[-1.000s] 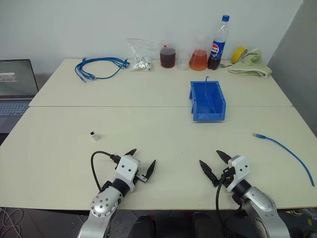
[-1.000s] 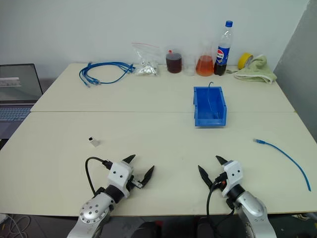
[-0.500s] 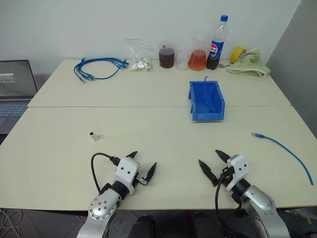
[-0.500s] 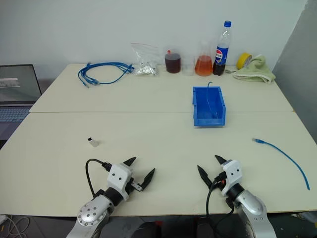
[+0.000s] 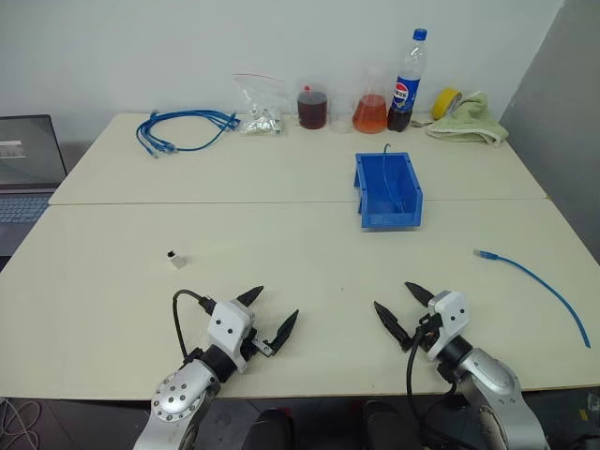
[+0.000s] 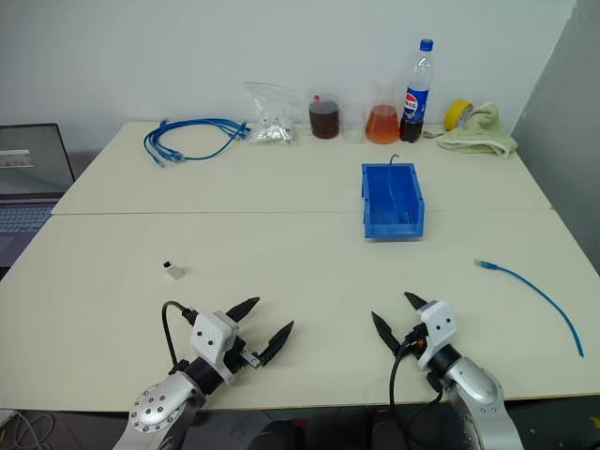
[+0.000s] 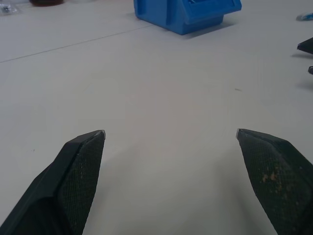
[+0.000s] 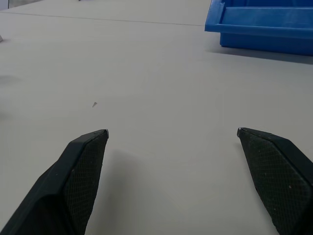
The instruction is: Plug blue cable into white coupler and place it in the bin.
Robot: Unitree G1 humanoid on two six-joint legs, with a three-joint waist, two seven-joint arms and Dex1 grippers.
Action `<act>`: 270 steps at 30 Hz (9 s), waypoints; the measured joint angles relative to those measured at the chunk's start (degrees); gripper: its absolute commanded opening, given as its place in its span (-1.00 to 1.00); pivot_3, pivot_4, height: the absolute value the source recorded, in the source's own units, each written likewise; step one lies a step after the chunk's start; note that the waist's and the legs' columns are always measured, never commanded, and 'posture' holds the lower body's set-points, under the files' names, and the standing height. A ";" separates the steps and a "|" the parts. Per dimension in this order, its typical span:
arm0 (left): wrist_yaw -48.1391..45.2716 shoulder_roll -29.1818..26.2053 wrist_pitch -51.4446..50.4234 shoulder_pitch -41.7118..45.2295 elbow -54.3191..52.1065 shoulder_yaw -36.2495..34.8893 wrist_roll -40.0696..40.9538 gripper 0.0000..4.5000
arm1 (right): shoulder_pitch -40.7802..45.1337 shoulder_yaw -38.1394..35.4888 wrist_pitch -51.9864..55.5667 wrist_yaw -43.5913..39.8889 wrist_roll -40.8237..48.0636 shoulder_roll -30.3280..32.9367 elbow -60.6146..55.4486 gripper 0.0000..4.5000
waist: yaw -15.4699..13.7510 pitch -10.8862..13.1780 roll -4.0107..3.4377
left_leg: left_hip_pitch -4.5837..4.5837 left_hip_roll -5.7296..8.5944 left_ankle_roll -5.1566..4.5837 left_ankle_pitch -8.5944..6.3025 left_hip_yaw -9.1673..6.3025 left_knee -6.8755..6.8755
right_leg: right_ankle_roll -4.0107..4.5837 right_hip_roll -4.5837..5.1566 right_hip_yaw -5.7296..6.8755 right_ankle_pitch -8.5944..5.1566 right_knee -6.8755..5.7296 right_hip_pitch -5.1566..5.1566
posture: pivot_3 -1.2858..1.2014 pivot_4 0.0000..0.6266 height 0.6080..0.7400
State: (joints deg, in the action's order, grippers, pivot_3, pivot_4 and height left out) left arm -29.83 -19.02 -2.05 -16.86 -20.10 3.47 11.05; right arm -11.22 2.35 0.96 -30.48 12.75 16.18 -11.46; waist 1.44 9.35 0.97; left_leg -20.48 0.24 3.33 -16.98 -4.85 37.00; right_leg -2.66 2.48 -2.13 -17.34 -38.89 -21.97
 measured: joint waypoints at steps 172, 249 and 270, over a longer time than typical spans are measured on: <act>-18.91 -19.66 -31.65 22.97 1.35 5.87 4.01 0.76 | 7.62 2.57 37.64 -19.86 11.59 21.73 -28.25 1.00 | 0.29 0.17 -0.02 | -0.20 0.05 -0.04 0.00 -0.55 0.16 | -0.09 -0.12 0.11 0.15 -0.05 -0.08 | 0.03 -0.52 1.00; -29.49 -17.16 -33.59 31.93 -0.33 1.58 24.97 -0.90 | 25.60 1.30 45.37 -16.05 34.02 9.20 -13.03 1.00 | 0.36 0.14 0.09 | -0.30 0.05 -0.05 0.00 -0.63 0.17 | -0.07 -0.15 0.11 0.15 0.00 -0.15 | 0.03 -0.52 1.00; -29.39 -18.48 -37.65 31.97 -1.02 0.54 28.65 -0.90 | 25.69 2.26 45.56 -16.15 34.06 8.06 -11.97 -0.46 | 0.37 0.15 0.08 | -0.30 0.05 -0.05 0.00 -0.62 0.16 | -0.07 -0.16 0.10 0.14 0.00 -0.18 | 0.03 -0.52 1.00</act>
State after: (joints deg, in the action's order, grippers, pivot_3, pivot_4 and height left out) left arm -59.21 -37.50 -39.70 15.10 -21.13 4.01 39.69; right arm 14.48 4.62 46.52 -46.63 46.81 24.24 -23.44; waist 1.82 9.50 1.06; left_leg -20.78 0.28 3.28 -16.98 -5.47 37.16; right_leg -2.73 2.33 -2.03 -17.19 -38.90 -22.15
